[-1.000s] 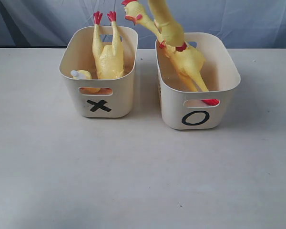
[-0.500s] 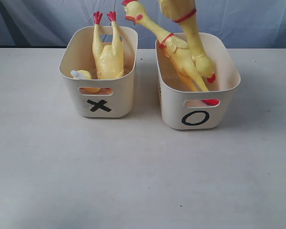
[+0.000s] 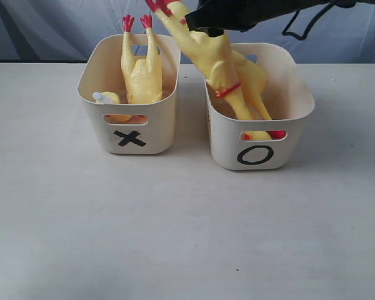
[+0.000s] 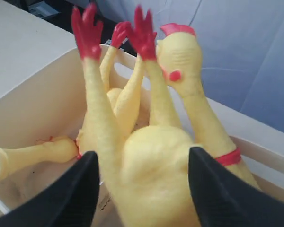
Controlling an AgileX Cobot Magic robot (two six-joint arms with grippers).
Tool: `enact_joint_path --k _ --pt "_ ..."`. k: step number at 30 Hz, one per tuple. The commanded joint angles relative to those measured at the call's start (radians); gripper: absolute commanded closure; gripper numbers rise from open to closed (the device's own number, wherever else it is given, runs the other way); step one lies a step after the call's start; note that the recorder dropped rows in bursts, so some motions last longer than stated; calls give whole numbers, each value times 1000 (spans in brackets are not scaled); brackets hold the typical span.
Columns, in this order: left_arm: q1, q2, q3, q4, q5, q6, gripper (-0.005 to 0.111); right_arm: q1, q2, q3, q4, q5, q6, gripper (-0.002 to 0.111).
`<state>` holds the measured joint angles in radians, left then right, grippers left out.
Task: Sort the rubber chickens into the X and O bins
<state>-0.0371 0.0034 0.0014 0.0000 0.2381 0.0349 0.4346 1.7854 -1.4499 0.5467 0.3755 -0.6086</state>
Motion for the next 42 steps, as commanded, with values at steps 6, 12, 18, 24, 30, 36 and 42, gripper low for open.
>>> enact_joint_path --k 6,12,18,24,30,36,42 --pt "-4 -3 -1 -6 -6 -6 107 -5 -211 -2 -81 93 23 86" --pt "-4 -3 -1 -6 -6 -6 107 -5 -603 -2 -282 384 47 109" --pt "-4 -3 -1 -6 -6 -6 107 -5 -1019 14 -272 398 186 109" --pt "-4 -3 -1 -6 -6 -6 107 -5 -1304 275 -272 63 310 109" --pt "-4 -3 -1 -6 -6 -6 107 -5 -1450 553 -280 252 325 109" --pt "-4 -3 -1 -6 -6 -6 107 -5 -1467 662 -280 846 325 109" --pt "-4 -3 -1 -6 -6 -6 107 -5 -1471 706 -267 846 325 109"
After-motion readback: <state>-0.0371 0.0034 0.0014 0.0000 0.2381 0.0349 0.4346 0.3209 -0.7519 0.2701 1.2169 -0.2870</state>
